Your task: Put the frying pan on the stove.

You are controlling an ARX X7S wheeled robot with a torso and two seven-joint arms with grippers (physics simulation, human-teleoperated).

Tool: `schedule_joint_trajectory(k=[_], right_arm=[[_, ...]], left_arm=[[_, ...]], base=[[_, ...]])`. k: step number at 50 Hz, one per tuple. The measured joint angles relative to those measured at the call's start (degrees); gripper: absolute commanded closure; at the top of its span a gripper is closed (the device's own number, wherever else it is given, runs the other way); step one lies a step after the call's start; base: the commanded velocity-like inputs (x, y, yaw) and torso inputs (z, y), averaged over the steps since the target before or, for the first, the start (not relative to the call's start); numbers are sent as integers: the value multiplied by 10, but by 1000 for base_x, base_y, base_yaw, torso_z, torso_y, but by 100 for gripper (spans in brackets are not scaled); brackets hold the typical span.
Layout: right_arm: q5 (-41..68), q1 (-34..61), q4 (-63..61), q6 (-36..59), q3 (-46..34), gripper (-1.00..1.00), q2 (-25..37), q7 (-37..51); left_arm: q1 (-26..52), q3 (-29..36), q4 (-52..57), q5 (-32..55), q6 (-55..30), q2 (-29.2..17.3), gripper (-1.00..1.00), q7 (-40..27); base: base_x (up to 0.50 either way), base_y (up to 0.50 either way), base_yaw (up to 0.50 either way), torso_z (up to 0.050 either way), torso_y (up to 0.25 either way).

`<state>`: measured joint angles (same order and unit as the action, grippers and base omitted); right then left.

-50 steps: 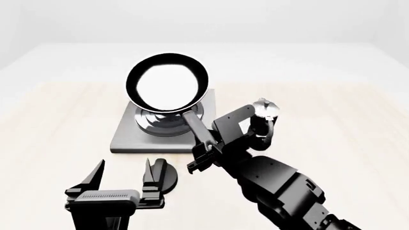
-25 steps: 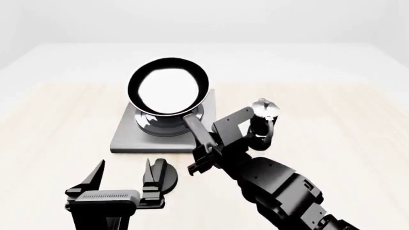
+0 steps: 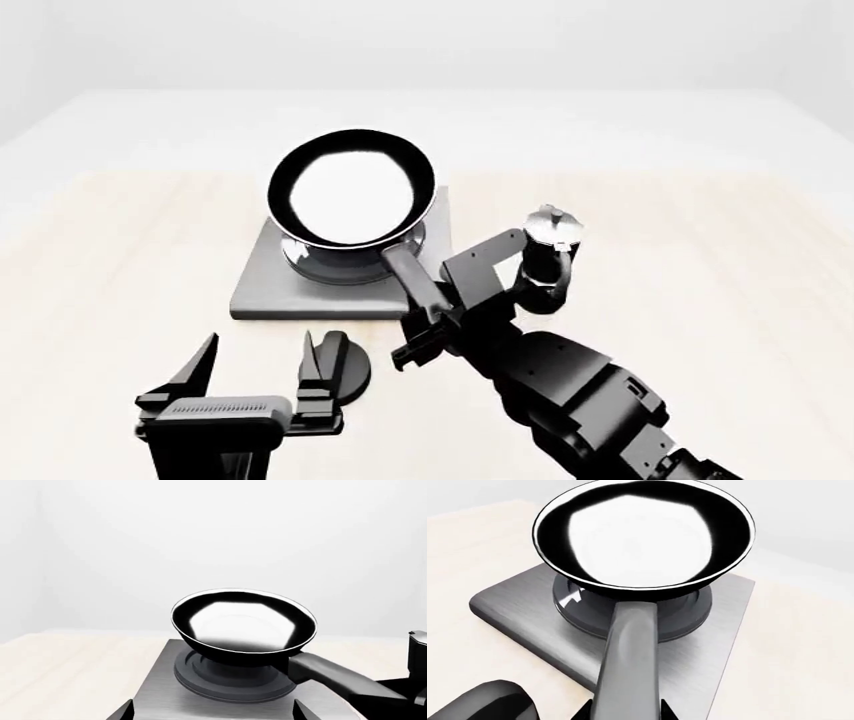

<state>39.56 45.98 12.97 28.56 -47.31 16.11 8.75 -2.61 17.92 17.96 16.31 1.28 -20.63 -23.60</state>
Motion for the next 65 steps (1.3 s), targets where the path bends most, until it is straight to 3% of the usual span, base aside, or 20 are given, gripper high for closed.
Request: schedule_joint_trajectory(k=[12, 13, 33, 65], right_arm=[[-1, 1, 14, -6, -3, 100, -4, -7], [-2, 1, 15, -7, -3, -100, -4, -7], [-20, 13, -10, -4, 15, -100, -5, 3], [14, -26, -201, 25, 48, -100, 56, 79]], left_arm=[[1, 1, -1, 0, 1, -1, -100, -1], [1, 1, -1, 1, 1, -1, -100, -1], [2, 2, 0, 2, 1, -4, -100, -5], [-2, -2, 17, 10, -2, -13, -100, -13]], base=[[0, 0, 0, 1, 2], [0, 0, 0, 0, 11], [0, 0, 0, 0, 0], [0, 0, 0, 0, 0]])
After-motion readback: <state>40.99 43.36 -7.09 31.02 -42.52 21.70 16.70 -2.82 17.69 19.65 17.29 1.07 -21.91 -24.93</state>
